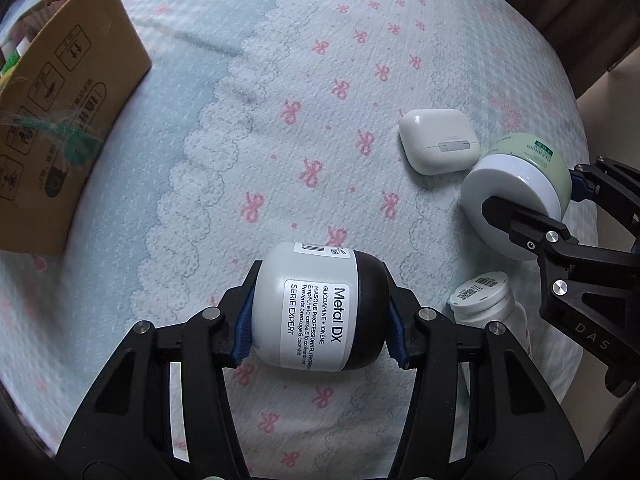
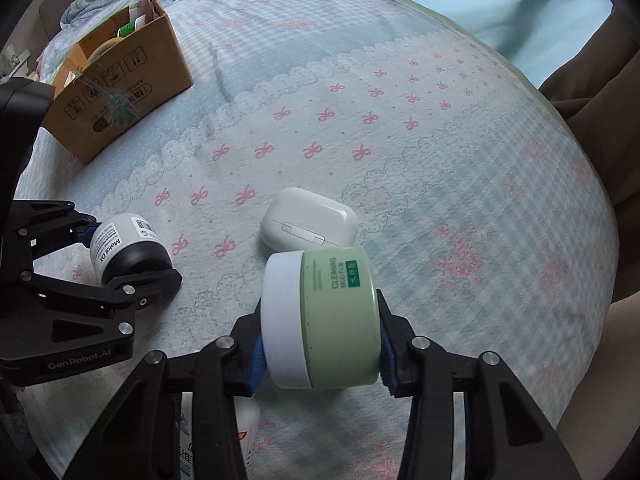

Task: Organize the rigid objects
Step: 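Grasp the black-lidded white jar with the left tool while the right tool grasps the pale green jar, then carry the black-lidded jar and pale green jar over the cardboard box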

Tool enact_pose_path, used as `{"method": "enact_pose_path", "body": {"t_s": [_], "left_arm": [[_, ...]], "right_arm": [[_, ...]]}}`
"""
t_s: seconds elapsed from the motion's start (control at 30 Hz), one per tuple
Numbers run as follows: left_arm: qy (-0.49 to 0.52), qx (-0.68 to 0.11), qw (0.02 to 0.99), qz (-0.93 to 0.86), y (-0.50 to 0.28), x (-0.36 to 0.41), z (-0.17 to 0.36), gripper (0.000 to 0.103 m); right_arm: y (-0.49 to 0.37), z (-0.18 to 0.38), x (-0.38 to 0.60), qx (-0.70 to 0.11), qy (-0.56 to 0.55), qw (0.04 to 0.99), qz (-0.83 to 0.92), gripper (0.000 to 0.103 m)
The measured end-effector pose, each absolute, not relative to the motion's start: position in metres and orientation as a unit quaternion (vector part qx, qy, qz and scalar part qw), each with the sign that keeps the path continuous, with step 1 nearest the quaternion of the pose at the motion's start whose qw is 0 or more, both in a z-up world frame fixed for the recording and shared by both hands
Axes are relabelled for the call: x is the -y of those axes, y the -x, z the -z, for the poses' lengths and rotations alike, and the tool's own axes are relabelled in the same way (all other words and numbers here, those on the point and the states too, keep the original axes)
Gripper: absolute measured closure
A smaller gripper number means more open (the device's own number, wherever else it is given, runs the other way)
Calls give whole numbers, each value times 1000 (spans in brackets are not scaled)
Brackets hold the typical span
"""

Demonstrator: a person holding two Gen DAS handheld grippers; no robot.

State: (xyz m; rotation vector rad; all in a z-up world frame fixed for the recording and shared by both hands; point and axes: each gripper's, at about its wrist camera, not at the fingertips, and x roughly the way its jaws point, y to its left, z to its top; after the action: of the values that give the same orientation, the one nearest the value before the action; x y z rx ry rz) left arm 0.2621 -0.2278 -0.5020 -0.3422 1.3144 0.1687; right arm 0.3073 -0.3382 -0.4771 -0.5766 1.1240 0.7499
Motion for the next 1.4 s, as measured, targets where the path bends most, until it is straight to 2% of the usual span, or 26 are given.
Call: {"method": "enact_pose_path", "body": {"t_s": [0.17,0.4,0.73,1.1,1.23,1.4], "left_arm": [[173,-599,778,-74,-255,214,490,55],[162,-583,794,-48,-253,202,446,55],[155,-529,834,10,-247,189,334,55],[121,-474,869,73,-199,126,195,55],[101,-460,880,69,-181,88,162,55],[108,-459,879,68,-169,30,148,55]], "right_arm": [[-305,470,338,-519,247,748,-331,62],[-296,433,340,-520,216,768,-305,62],[-265,323,334,-514,162,815,-212,62],[-192,189,298,-505,79,853,-104,62],[-172,164,268,-491,75,862,-99,62],[-158,149,223,-483,72,867,-97,62]]}}
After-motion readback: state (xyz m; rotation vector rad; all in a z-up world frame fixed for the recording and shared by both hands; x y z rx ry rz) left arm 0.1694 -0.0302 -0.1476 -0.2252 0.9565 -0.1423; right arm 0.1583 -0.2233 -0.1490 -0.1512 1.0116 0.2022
